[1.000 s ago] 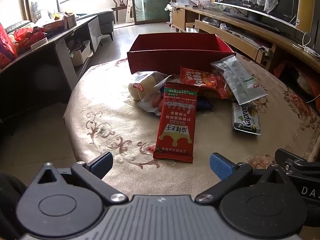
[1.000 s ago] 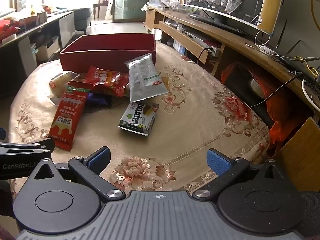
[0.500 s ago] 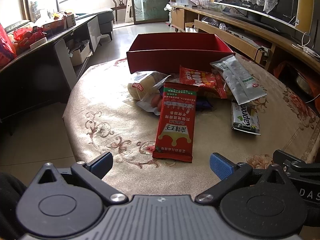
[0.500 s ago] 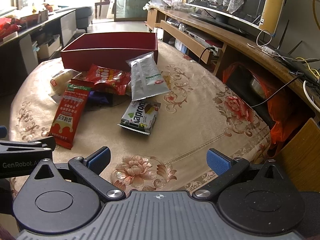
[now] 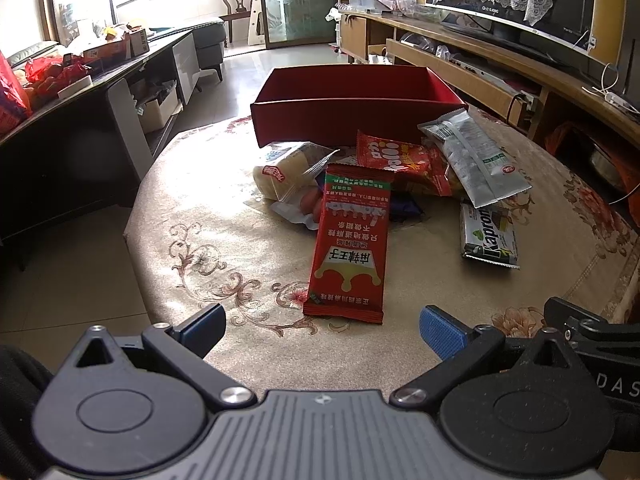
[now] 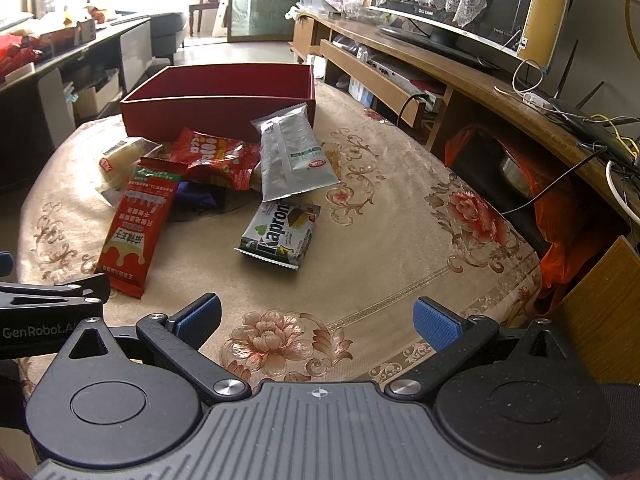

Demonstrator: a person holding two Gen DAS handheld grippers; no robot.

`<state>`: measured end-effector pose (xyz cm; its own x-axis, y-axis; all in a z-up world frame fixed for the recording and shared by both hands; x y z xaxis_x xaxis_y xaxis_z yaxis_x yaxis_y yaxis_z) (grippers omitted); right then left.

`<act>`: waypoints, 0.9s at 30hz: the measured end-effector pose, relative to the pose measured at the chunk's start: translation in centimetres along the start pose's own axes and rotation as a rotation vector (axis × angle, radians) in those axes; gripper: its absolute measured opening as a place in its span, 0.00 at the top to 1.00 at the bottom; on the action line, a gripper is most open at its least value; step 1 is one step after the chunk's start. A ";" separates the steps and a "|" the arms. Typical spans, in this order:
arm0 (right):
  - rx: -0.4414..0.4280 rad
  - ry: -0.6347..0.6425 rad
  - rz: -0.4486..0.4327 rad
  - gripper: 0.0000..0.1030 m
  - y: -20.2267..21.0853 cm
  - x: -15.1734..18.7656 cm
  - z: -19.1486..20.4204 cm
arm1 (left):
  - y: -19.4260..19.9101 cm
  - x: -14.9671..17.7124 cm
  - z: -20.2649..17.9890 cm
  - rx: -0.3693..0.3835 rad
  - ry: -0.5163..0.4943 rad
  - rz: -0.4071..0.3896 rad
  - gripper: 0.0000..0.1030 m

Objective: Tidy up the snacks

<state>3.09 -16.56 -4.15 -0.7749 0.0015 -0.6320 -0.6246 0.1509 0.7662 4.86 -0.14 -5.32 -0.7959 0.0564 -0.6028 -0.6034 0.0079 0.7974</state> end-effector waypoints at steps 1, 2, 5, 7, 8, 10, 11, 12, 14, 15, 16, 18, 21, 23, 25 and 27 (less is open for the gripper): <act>-0.001 0.001 0.000 0.00 0.0 0.0 0.0 | 0.0 0.0 0.0 0.000 0.000 0.000 0.00; -0.001 0.001 0.001 0.00 0.0 0.0 0.0 | 0.0 0.0 0.0 0.000 0.000 0.000 0.00; 0.000 0.000 0.000 0.00 0.0 0.0 0.0 | 0.0 0.0 0.0 0.000 0.000 -0.001 0.00; 0.002 0.000 0.000 0.00 -0.1 0.0 -0.1 | 0.0 0.0 0.0 0.000 0.000 0.000 0.00; 0.003 0.000 0.001 0.00 -0.1 0.0 -0.1 | 0.0 0.0 0.0 0.000 0.001 0.000 0.00; 0.004 0.000 0.003 0.00 -0.1 -0.1 -0.1 | 0.0 0.0 0.0 0.000 0.001 -0.001 0.00; 0.004 -0.001 0.003 0.00 -0.1 -0.1 -0.1 | 0.0 0.0 0.0 0.000 0.001 -0.001 0.00; 0.005 0.000 0.003 0.00 -0.1 -0.1 -0.2 | 0.0 0.0 0.0 -0.001 0.000 -0.001 0.00; 0.005 0.000 0.004 0.00 -0.1 -0.1 -0.1 | 0.0 0.0 0.0 0.000 0.000 0.001 0.00; 0.005 0.000 0.004 0.00 -0.2 0.0 -0.1 | 0.0 0.0 -0.1 0.000 -0.001 0.001 0.00; 0.005 0.001 0.005 0.00 -0.2 0.0 -0.1 | 0.0 0.0 0.0 0.000 -0.001 0.000 0.00; 0.005 0.001 0.005 0.00 -0.2 0.0 -0.1 | 0.0 0.1 -0.1 0.000 -0.001 0.000 0.00; 0.004 0.001 0.006 0.00 -0.3 0.0 0.0 | 0.0 0.1 0.0 -0.001 -0.001 0.000 0.00; 0.004 0.001 0.007 0.00 -0.3 0.0 0.0 | 0.0 0.1 0.0 -0.001 -0.001 0.000 0.00; 0.003 0.001 0.009 0.00 -0.3 0.0 0.0 | 0.0 0.1 0.0 0.000 -0.001 0.000 0.00; 0.003 0.002 0.010 0.00 -0.3 0.1 0.0 | 0.0 0.1 0.0 -0.001 -0.001 0.000 0.00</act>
<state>3.26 -16.62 -4.45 -0.7810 0.0013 -0.6245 -0.6169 0.1541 0.7719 4.82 -0.17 -5.37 -0.7958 0.0571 -0.6029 -0.6035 0.0073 0.7973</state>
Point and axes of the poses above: each gripper's, at about its wrist camera, not at the fingertips, and y roughly against the way its jaws point, z to its left, x to its underside, the point moved 7 cm from there along -y, roughly the way its jaws point, and after that the axes turned 6 degrees about z, right-handed, at the moved point
